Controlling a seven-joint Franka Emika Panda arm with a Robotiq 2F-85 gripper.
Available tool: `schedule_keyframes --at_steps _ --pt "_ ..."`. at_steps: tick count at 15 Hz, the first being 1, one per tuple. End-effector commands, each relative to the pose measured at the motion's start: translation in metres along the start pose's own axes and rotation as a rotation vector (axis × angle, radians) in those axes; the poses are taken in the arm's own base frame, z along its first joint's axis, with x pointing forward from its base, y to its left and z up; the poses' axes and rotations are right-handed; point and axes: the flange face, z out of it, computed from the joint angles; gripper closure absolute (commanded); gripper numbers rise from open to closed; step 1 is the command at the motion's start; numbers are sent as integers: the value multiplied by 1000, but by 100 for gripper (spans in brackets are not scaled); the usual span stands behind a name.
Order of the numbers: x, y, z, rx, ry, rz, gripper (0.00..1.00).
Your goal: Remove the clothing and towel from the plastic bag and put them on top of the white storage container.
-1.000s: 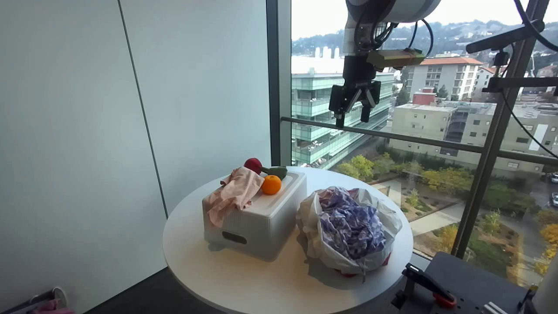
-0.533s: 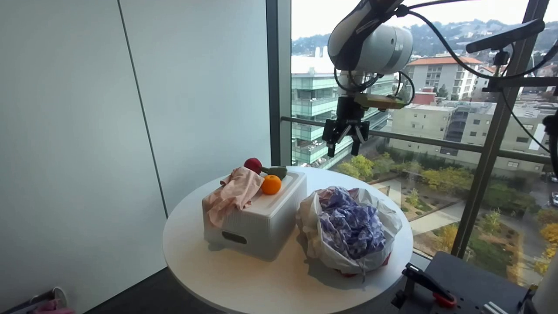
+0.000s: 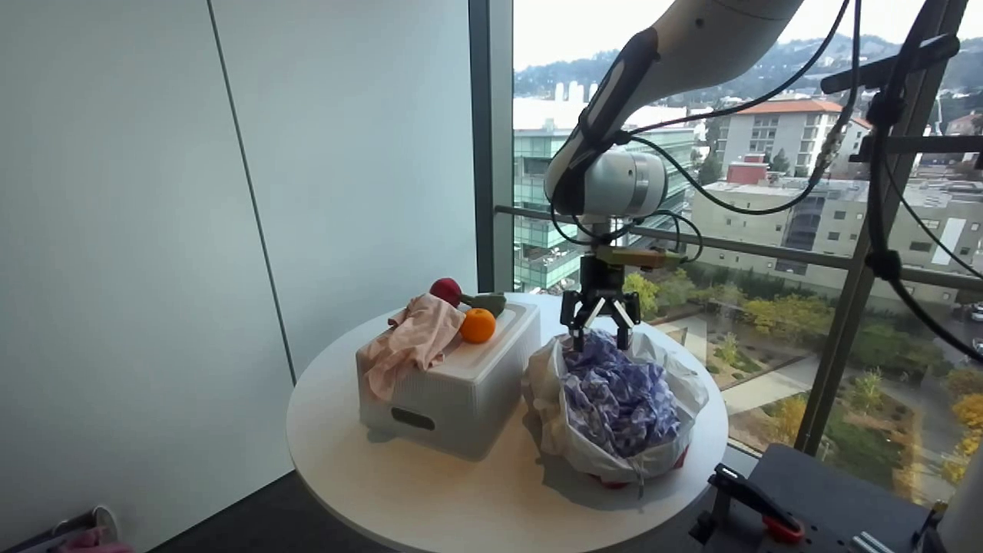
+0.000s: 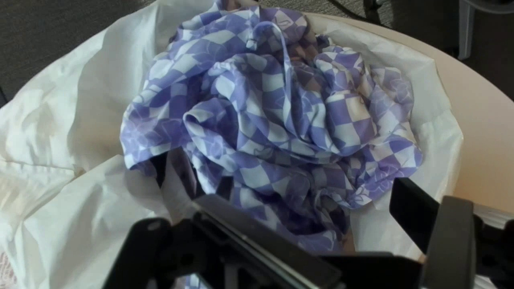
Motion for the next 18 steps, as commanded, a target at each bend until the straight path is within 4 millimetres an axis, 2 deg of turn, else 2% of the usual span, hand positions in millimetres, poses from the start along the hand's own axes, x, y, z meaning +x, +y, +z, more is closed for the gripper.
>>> schedule_keyframes --at_steps 1,4,8,9,10,15,18 --pt "4 7 16 43 -83 81 0" --pt "12 15 38 23 -109 159 0" --pt "29 22 54 55 -131 198 0" --pt "33 23 57 61 -133 207 9" --pt "35 25 58 67 -134 215 28" --pt "43 32 54 84 -124 255 67" --pt "39 30 48 101 -179 234 89"
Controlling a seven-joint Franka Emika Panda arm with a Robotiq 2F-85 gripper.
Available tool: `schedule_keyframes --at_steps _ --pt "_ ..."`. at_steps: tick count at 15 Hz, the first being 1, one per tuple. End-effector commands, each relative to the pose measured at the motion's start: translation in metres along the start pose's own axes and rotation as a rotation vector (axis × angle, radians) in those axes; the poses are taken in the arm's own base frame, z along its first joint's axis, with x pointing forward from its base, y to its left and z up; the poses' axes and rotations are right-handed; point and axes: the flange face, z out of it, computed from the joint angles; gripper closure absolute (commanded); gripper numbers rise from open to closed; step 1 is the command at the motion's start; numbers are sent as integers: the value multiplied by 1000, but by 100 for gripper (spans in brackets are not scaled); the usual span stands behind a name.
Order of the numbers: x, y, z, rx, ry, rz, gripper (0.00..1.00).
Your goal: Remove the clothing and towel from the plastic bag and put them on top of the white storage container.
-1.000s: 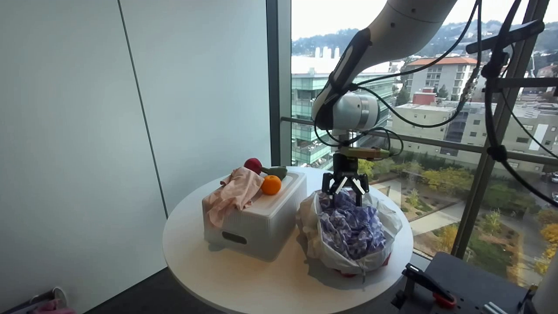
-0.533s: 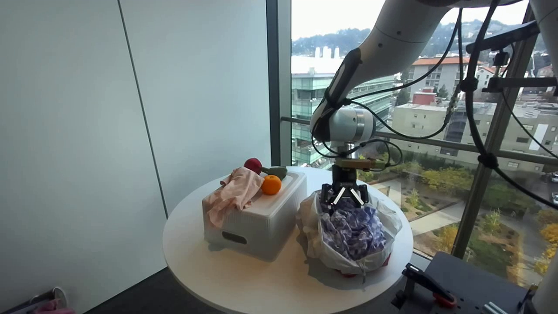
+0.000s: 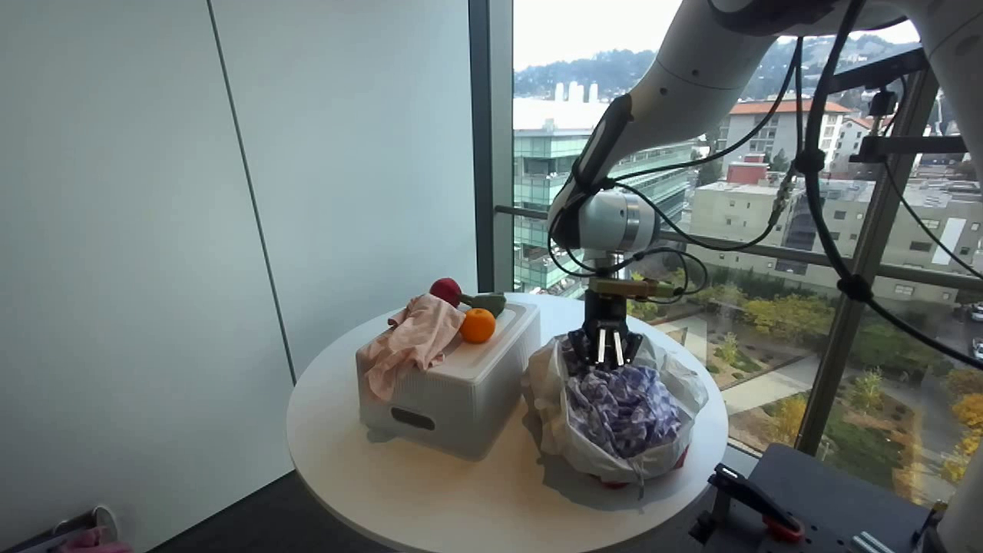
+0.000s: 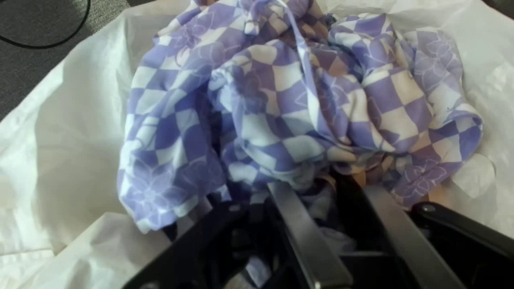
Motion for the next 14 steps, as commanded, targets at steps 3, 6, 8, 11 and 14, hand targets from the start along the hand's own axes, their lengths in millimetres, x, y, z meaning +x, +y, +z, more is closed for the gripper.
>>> schedule_keyframes --at_steps 3,6,8,11,14 --pt "-10 -5 -20 28 -98 -23 100" --pt "-23 -3 -31 12 -127 -2 98" --pt "-34 3 -43 4 -115 30 99" --pt "-58 17 -67 2 -39 120 99" --pt "-90 34 -94 10 45 227 99"
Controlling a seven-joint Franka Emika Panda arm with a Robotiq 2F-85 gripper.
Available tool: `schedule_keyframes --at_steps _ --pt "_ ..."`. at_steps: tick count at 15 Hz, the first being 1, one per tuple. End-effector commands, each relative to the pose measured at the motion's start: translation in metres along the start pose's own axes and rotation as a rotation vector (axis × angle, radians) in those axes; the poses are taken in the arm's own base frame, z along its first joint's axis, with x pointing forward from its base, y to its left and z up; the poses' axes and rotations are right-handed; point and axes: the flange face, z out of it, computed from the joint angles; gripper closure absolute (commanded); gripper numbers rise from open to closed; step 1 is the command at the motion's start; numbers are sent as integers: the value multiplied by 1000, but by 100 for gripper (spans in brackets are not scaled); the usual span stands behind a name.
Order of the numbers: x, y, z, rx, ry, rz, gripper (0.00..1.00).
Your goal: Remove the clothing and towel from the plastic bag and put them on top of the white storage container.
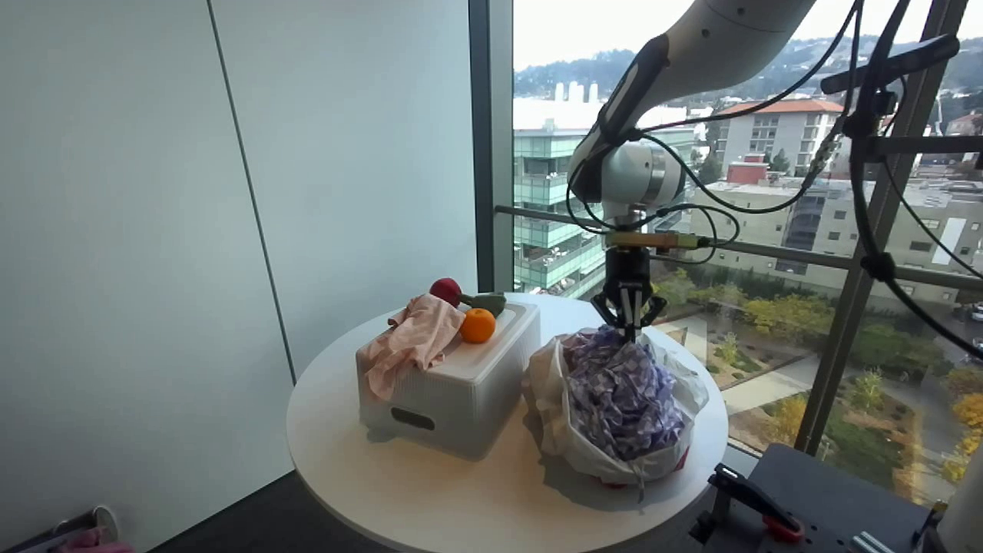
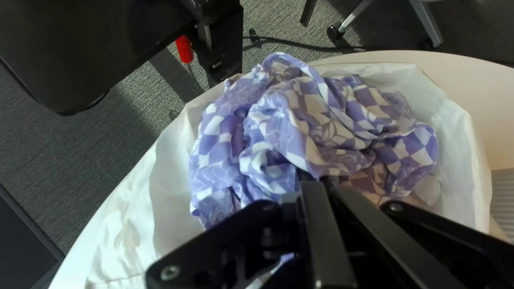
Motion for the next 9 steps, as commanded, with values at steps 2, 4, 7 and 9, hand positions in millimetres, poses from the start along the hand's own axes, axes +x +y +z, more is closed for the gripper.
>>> schedule_keyframes --at_steps 2,4,7,9 --pt "-67 33 -46 38 169 151 99" --pt "-90 45 -65 52 253 198 99" --pt "-130 58 -103 35 386 264 99" --pt "-163 63 -132 -3 480 299 97"
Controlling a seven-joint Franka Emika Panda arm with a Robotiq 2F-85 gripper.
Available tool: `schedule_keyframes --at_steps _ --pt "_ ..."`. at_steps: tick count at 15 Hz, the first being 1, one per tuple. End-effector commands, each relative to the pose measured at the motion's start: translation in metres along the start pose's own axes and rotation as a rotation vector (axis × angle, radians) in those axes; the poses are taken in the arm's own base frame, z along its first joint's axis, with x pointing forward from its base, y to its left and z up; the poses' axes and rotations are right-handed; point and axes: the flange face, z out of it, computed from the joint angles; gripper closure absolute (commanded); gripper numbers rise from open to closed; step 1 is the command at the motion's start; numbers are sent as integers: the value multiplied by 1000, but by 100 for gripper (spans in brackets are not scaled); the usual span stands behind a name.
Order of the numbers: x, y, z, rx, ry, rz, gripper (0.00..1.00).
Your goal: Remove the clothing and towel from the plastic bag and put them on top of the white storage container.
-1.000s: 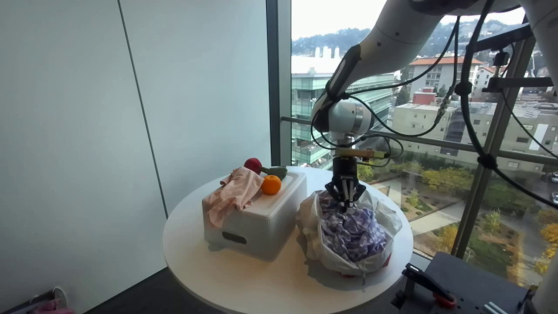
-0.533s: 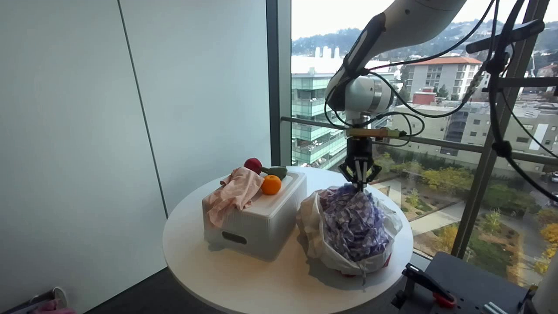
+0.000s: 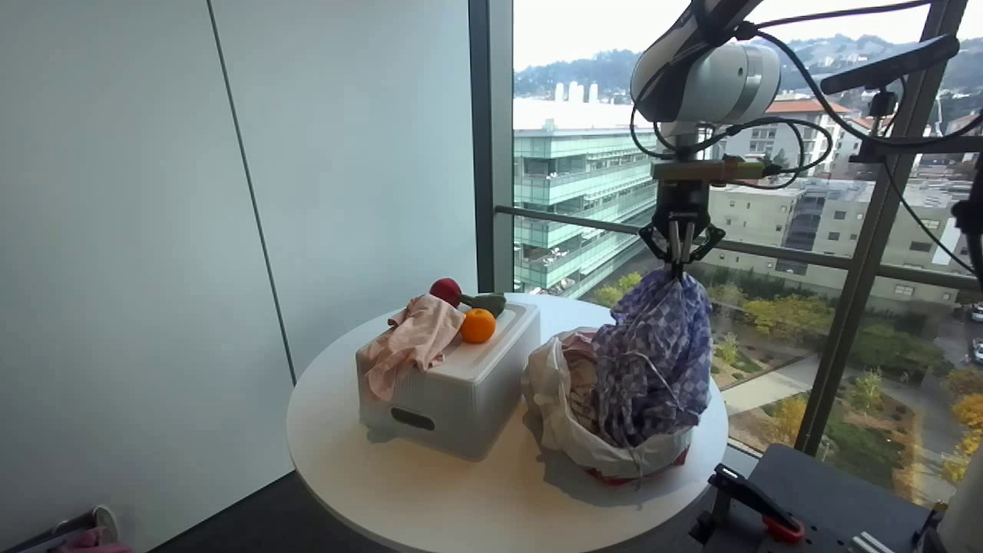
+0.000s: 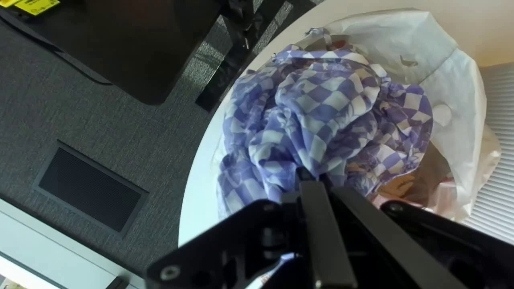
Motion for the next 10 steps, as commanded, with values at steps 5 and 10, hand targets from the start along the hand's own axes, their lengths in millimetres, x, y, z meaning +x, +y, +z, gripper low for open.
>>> schedule_keyframes --at_steps 5,10 --pt "-90 21 -160 -103 414 110 97" --pt "-170 -4 -264 -184 678 66 98"
